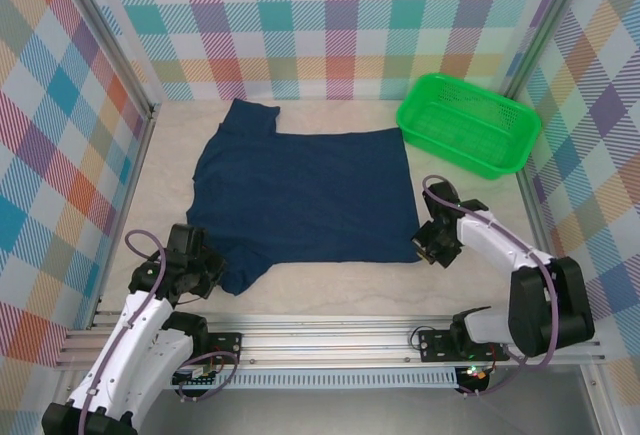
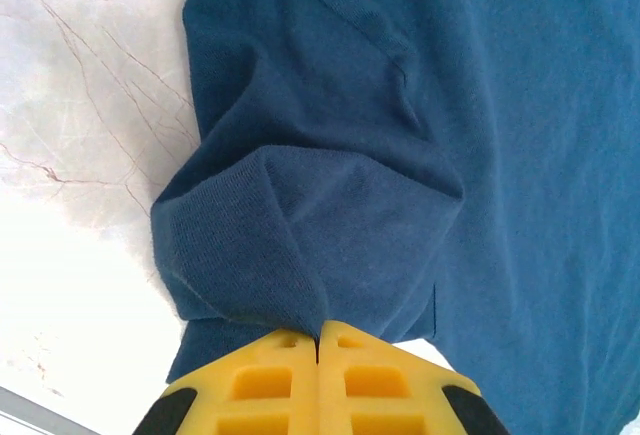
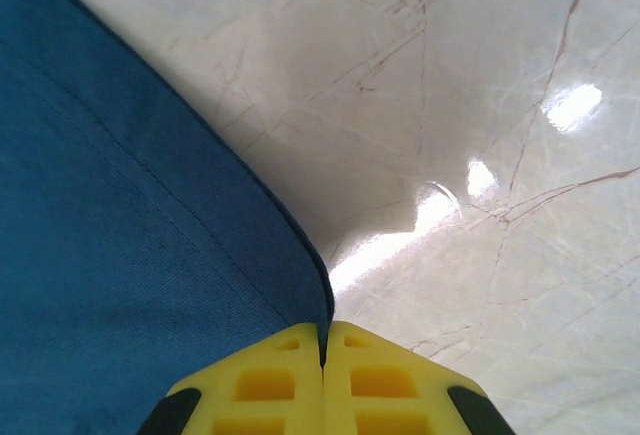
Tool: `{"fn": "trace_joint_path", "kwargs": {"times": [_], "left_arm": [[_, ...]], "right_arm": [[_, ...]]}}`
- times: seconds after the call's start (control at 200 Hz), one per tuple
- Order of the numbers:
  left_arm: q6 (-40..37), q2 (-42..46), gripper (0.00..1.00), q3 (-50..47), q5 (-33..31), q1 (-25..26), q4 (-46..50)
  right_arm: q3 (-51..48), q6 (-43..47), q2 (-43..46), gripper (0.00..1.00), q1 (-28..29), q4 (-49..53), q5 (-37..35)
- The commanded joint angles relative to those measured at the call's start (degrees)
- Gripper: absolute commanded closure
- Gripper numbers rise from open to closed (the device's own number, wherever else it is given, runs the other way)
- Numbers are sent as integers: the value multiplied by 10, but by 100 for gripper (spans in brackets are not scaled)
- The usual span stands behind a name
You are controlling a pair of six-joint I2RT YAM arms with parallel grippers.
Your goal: Fold and stack the t-shirts
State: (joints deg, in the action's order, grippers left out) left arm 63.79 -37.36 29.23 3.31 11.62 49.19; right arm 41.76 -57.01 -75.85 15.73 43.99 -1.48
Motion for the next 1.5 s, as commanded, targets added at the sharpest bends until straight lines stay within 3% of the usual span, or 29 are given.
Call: {"fn": "trace_joint_path", "kwargs": {"times": [0.0,0.305,0.475,0.595,0.725,0.82,0.87,0.955,1.03,1.1,1.215,1.325,1.495], "left_arm": [[5,12,100,16,-28,7,24],[54,36,100,20,-41,7,107],[52,-3,100,78,-144,8,247],[35,0,100,74,-149,8,223],[40,-28,100,59,-110,8,207],[42,-46,70,60,-92,10,210],[41,-47,59,81,-106,10,222],[29,-53,49,138,-145,10,237],[-1,-89,47,191,-161,9,220],[-38,-146,47,227,-152,6,180],[-79,-249,58,231,-97,-39,84],[-73,-347,66,221,-44,-90,4],[-82,-471,73,241,-43,-120,-68]], "right_arm": [[8,-12,-14,100,7,8,2],[33,15,-45,100,7,6,-15],[53,33,-44,100,7,33,-58],[51,41,-46,100,7,33,-59],[39,35,-48,100,7,35,-63],[36,36,-51,100,7,32,-63],[40,40,-55,89,7,35,-59],[58,39,-54,66,7,60,-60],[66,34,-29,58,8,79,-70],[73,42,8,58,9,82,-79],[88,79,36,61,27,59,-84],[83,117,28,61,46,-2,-37],[58,134,-11,62,51,-114,81]]}}
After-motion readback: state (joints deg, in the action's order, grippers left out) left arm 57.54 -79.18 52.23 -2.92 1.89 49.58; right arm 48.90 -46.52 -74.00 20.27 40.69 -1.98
